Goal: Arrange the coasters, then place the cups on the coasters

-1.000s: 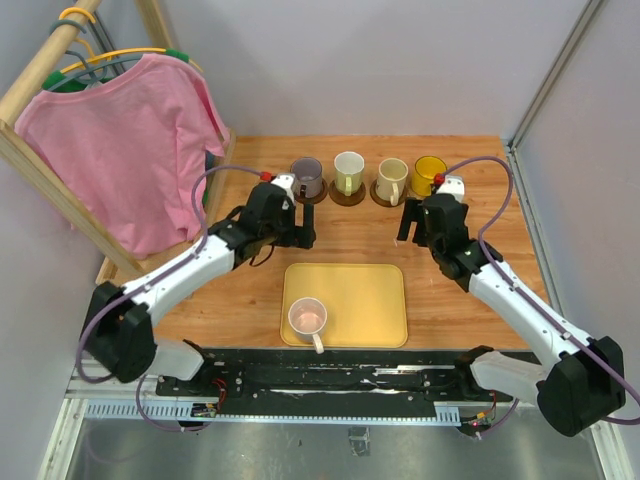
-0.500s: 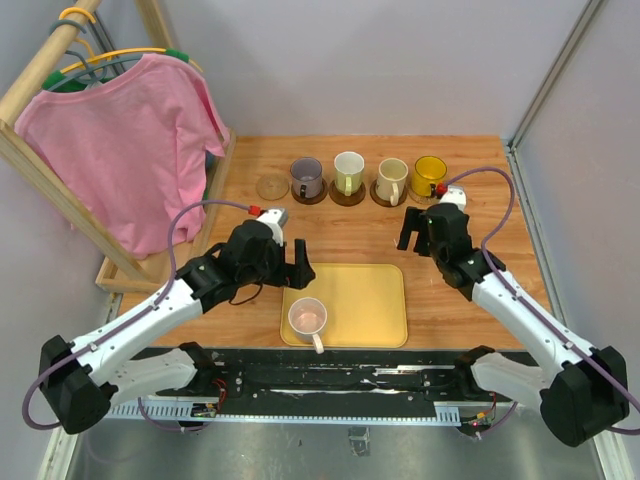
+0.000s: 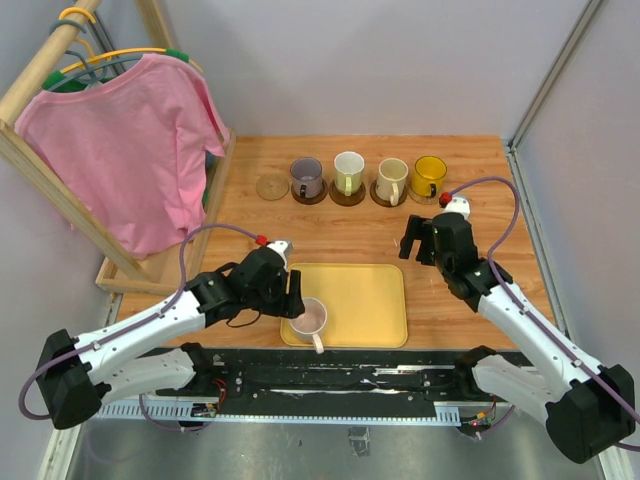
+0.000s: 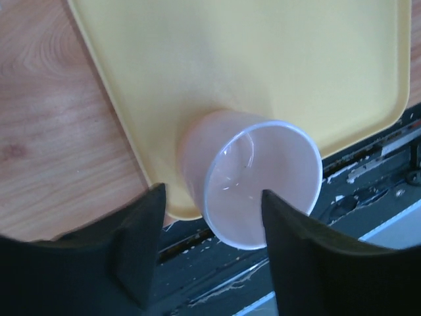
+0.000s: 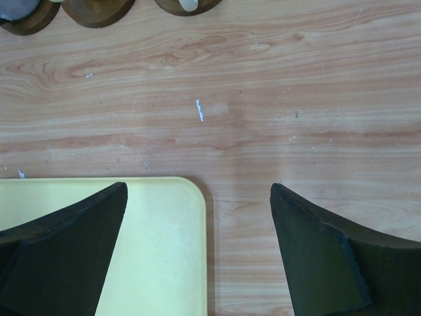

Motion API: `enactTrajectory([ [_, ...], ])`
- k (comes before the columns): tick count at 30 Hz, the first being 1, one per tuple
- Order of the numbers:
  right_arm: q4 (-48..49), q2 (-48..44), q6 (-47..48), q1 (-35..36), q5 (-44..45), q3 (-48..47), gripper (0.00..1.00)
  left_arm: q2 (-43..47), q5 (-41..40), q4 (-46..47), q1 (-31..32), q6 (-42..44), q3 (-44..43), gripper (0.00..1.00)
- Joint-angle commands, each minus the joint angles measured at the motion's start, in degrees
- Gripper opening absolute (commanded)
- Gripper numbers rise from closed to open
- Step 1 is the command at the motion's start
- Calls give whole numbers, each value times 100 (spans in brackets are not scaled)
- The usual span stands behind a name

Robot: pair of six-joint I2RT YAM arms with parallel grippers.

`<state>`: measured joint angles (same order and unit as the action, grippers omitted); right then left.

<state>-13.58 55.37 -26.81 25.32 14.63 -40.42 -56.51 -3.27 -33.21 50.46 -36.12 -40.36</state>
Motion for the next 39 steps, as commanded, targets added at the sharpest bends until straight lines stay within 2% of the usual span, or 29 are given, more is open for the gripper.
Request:
enactTrajectory([
  [1,-124,-59,-94,-68,-88,105,91,-2,-84,12,52,-85,117,55],
  [4,-119,-9,-118,-66,-107,88,91,-169,-139,100,52,-31,142,35],
  [7,-109,53,-128,-69,-142,77,90,-353,-232,193,52,44,151,26],
  [13,-86,125,-175,-69,-163,88,90,-635,-398,624,51,268,130,17],
  [21,-47,208,-210,-69,-171,101,90,-982,-909,1461,52,1068,-107,16],
  [29,15,302,-231,-71,-210,98,90,-1380,-1419,2609,52,2256,-385,24],
  [32,8,340,-222,-71,-245,71,90,-1669,-1540,2745,52,2572,-687,37],
  [37,-63,306,-190,-69,-218,45,90,-1782,-1593,2546,52,2669,-991,45],
  [38,-70,287,-186,-69,-206,61,90,-1724,-1606,2467,52,2620,-1003,49],
  [39,-69,271,-185,-71,-199,67,90,-1638,-1596,2374,52,2562,-1001,60],
])
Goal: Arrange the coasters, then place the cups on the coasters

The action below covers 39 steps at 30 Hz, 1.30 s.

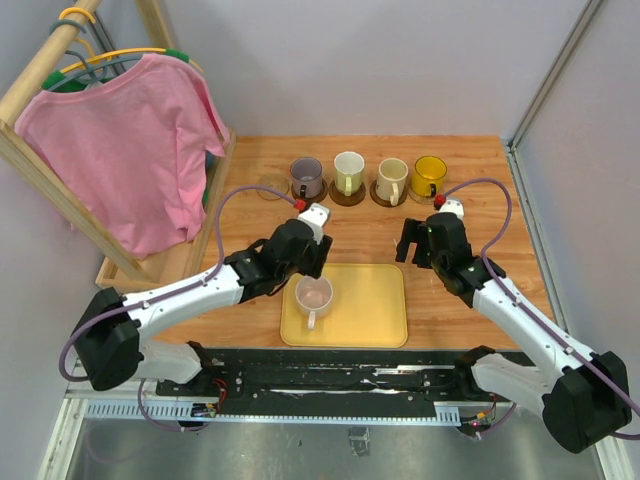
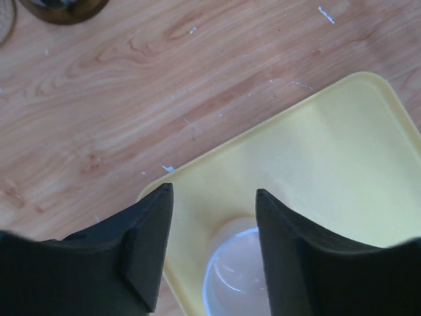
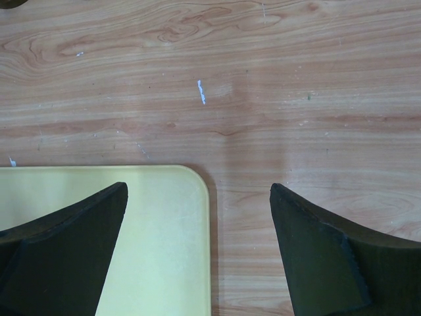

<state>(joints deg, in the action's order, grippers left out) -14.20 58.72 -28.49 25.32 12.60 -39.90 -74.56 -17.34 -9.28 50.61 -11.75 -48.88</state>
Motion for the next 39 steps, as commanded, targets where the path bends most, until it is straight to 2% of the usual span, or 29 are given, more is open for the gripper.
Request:
enactTrajectory([
  [1,-11,-62,-20,-71,5,20,90,270,-146,-132,37,64,-134,75],
  [2,-13,-70,-21,-69,-1,32,90,381,-83,-252,37,-10,-116,88],
  [3,-12,-65,-24,-67,-7,28,90,530,0,-411,37,-91,-105,95],
  [5,4,-48,-32,-68,-40,30,90,746,196,-761,36,-322,-75,99],
  [9,56,0,-68,-71,-151,37,90,1083,673,-1621,37,-1029,-35,100],
  [14,77,67,-130,-71,-309,46,90,1269,1346,-2050,67,-1663,232,100],
  [24,-15,-64,-190,-69,-347,119,90,1245,1461,-2217,481,-2023,498,100],
  [39,10,-65,-221,-69,-328,181,90,583,1485,-1606,661,-1995,909,100],
])
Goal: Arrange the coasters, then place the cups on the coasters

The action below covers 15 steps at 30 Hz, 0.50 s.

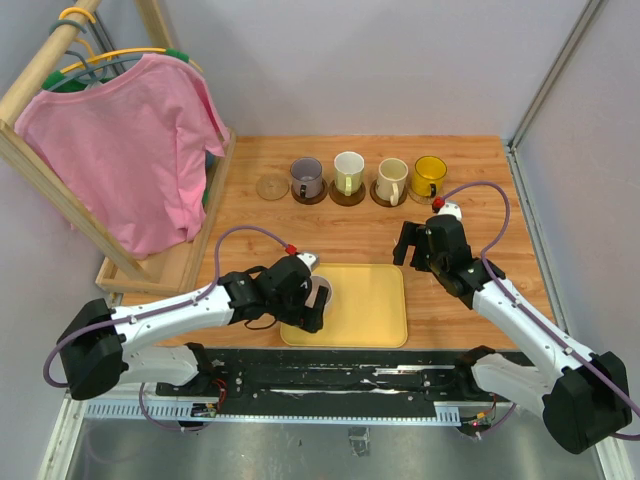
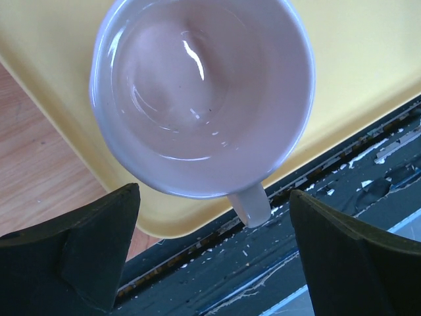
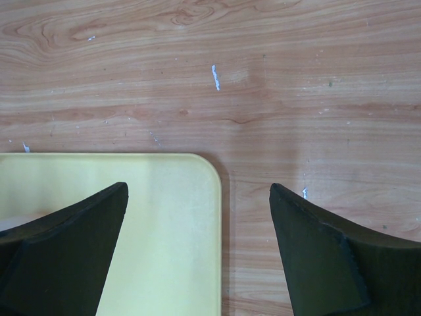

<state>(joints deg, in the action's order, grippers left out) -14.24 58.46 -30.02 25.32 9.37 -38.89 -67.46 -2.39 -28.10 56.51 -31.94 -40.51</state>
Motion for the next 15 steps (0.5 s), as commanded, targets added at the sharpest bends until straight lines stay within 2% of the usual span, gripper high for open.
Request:
enactTrajectory([
  [1,23,-30,-77,-64,-13,83,90,-190,-48,267,70,41,78,100],
  [7,89,24,-89,-70,-22,144,90,-350,-356,66,70,68,68,94],
  [15,169,169,-125,-66,-101,171,90,-304,-920,-289,70,65,21,76],
])
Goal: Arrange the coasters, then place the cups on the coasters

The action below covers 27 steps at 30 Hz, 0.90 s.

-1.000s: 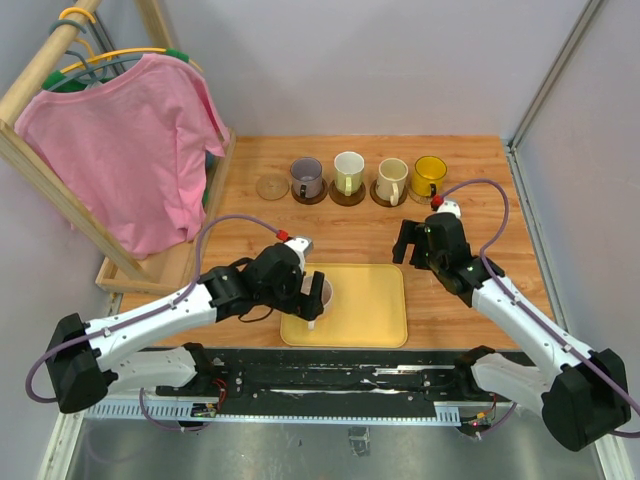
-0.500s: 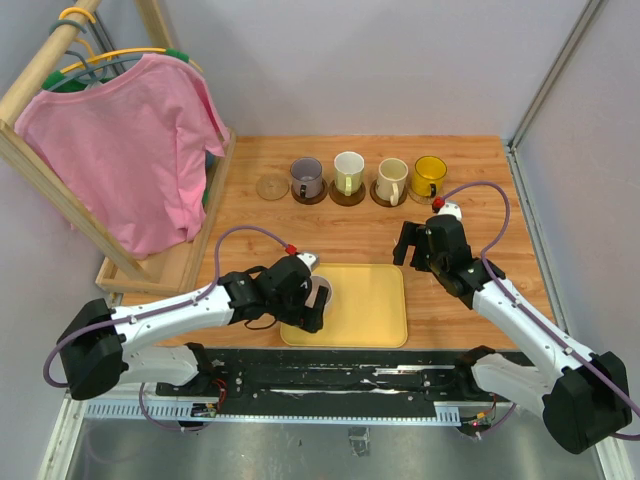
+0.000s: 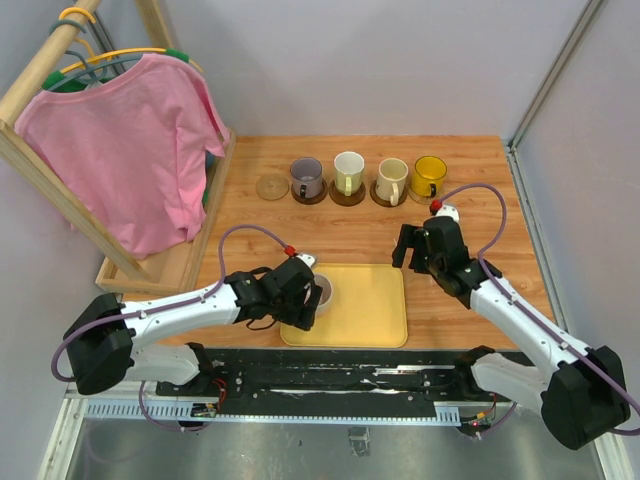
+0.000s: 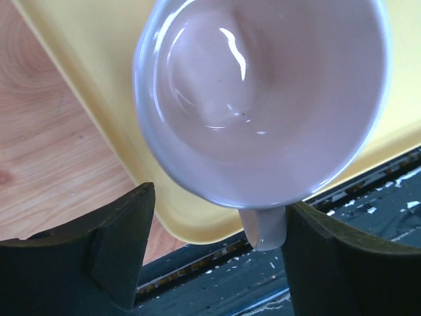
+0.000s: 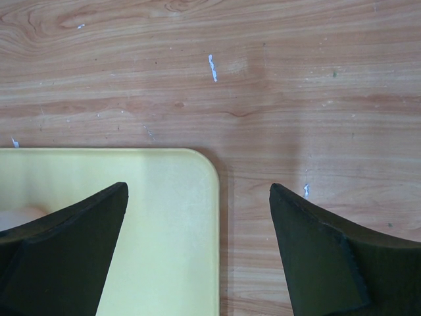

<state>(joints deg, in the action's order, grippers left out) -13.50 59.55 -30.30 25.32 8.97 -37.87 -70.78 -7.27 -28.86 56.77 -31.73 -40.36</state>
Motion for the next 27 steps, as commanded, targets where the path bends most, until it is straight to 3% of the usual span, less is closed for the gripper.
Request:
enactTrajectory([
  [1,101,68,-93,-63,-70,64,89,37,-505,-234,43,41,3,73],
  [7,113,125,-92,-65,-97,26,89,6,-734,-285,43,120,-22,68],
  [14,110,154,-92,-64,-124,21,89,-55,-547,164,43,399,-4,68],
  [20,89,146,-83,-62,-124,26,89,-146,-398,535,38,528,103,58],
  [27,83,158,-93,-69,-130,40,89,-147,-277,792,41,510,305,57],
])
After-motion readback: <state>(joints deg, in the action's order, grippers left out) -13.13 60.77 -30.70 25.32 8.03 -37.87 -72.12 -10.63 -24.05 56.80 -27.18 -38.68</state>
